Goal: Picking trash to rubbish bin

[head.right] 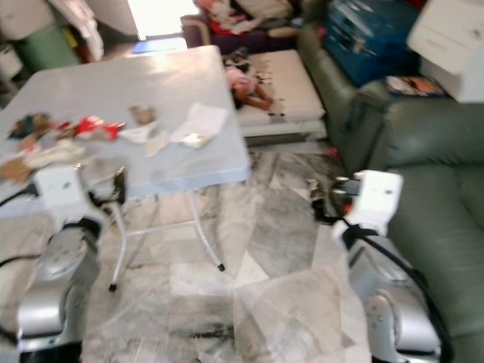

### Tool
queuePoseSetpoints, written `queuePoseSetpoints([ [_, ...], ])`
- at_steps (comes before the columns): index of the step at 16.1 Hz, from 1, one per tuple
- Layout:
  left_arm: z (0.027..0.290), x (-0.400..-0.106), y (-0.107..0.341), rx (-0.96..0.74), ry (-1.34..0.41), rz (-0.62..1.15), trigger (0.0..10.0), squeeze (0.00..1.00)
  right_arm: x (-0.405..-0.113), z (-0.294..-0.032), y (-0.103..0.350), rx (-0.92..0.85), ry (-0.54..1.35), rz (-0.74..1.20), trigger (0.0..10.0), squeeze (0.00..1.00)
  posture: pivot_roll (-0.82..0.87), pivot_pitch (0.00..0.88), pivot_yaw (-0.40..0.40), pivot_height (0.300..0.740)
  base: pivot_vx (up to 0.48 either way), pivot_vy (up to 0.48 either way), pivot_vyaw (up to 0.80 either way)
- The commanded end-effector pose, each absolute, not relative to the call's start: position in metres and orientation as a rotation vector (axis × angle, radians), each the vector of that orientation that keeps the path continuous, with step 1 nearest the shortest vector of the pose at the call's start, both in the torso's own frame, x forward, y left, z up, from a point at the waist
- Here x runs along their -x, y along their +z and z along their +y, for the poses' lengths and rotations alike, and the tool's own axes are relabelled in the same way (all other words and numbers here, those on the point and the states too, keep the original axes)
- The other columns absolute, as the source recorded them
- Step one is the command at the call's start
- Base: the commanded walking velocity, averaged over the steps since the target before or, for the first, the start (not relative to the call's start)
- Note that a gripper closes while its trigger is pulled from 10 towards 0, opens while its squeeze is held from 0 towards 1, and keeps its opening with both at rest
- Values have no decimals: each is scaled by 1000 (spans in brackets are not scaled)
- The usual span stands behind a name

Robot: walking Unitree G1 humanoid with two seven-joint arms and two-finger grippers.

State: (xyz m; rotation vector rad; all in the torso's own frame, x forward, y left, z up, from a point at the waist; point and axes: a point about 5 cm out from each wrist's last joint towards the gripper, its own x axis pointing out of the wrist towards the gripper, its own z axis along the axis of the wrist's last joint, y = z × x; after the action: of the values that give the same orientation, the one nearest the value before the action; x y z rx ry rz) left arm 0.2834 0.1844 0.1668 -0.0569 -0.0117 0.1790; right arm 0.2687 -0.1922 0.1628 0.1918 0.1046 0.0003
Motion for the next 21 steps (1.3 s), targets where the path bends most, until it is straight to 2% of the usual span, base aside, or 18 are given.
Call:
queuePoseSetpoints([
  [1,190,-283,168,58,157,-14,10000,0,-272,-184,170,-194,39,76,10000,0,28,57,40,740,0,0,800],
  [5,183,-285,165,100,131,-3,10000,0,-273,-183,170,-198,37,72,10000,0,20,57,40,740,0,0,723],
  [13,179,-288,166,134,103,-8,10000,0,-277,-179,179,-180,57,30,10000,0,16,57,38,740,0,0,0],
  [21,178,-290,165,133,98,-1,10000,0,-274,-159,189,-151,199,-11,10000,0,13,63,32,740,402,0,0],
])
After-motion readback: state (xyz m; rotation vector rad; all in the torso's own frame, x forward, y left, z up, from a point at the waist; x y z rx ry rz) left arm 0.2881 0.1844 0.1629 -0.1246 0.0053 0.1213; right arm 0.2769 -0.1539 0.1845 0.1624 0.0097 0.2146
